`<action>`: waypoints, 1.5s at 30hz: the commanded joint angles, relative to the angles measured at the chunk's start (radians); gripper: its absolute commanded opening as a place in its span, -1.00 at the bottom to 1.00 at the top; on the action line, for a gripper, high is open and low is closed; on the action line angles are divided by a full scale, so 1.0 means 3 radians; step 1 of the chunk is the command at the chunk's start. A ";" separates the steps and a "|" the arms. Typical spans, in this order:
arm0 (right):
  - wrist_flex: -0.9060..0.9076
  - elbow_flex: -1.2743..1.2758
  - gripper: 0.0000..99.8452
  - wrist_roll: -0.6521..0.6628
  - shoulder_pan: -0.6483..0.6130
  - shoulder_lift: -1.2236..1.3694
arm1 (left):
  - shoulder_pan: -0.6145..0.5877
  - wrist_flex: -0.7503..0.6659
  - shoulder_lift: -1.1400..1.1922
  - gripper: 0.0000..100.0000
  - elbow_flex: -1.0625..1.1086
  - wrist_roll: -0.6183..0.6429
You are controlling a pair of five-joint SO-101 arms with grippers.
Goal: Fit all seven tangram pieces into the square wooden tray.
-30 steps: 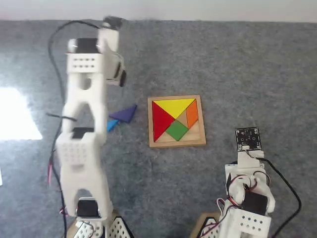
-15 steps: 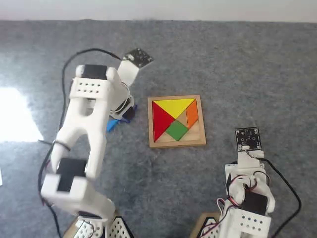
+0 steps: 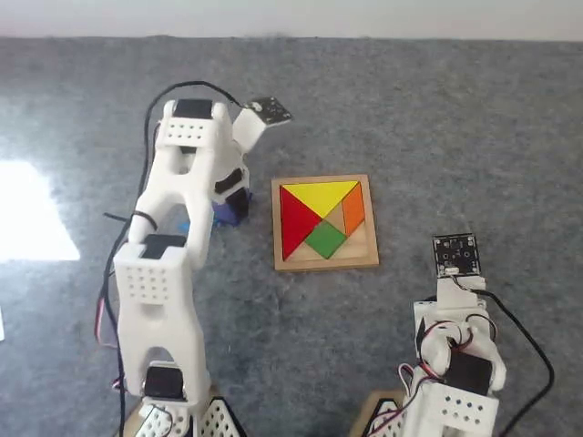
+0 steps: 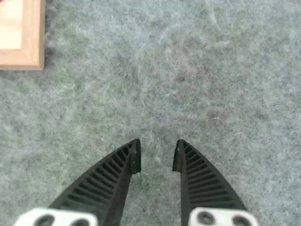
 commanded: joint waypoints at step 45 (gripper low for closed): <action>-0.0003 0.0056 -0.73 0.0036 -0.0110 -0.0028 | -0.0066 0.0399 0.0905 -0.42 -0.1077 0.1013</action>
